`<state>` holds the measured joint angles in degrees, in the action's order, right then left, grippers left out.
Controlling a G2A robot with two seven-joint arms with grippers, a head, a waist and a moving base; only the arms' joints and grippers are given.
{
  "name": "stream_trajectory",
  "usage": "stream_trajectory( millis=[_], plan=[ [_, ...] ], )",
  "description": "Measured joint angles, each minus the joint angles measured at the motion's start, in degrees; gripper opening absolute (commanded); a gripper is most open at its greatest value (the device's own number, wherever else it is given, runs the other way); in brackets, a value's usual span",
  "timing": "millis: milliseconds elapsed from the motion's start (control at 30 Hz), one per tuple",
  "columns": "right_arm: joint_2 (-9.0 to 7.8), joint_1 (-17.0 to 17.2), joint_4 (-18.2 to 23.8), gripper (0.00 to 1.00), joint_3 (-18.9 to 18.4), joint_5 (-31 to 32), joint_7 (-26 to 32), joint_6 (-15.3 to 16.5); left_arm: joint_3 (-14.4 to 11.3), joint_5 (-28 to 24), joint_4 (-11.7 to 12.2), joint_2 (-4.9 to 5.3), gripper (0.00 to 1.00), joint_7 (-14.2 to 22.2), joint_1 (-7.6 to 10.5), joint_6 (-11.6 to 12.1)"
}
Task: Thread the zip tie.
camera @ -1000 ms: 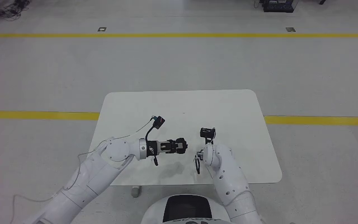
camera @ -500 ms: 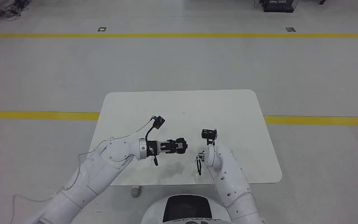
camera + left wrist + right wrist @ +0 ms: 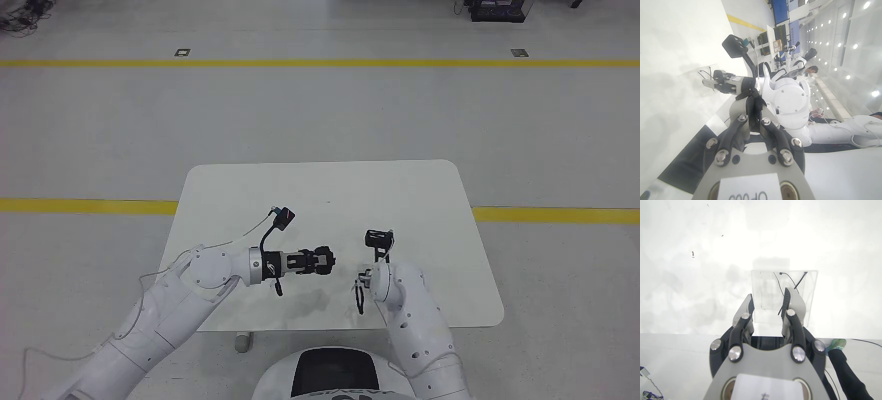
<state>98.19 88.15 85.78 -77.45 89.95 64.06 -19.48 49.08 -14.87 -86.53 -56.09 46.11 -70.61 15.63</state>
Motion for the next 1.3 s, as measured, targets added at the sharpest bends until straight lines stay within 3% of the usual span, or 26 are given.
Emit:
stream_trajectory(
  millis=[800, 1300],
  plan=[
    [-0.60, 3.50, 6.52, 0.32, -1.08, 0.00, 0.92, 0.00, 0.00, 0.00, 0.00, 0.00, 0.00, 0.00, 0.00, 0.00],
    [-1.12, 1.51, 0.45, 0.34, -1.76, 0.00, -0.93, 0.00, 0.00, 0.00, 0.00, 0.00, 0.00, 0.00, 0.00, 0.00]
  ],
)
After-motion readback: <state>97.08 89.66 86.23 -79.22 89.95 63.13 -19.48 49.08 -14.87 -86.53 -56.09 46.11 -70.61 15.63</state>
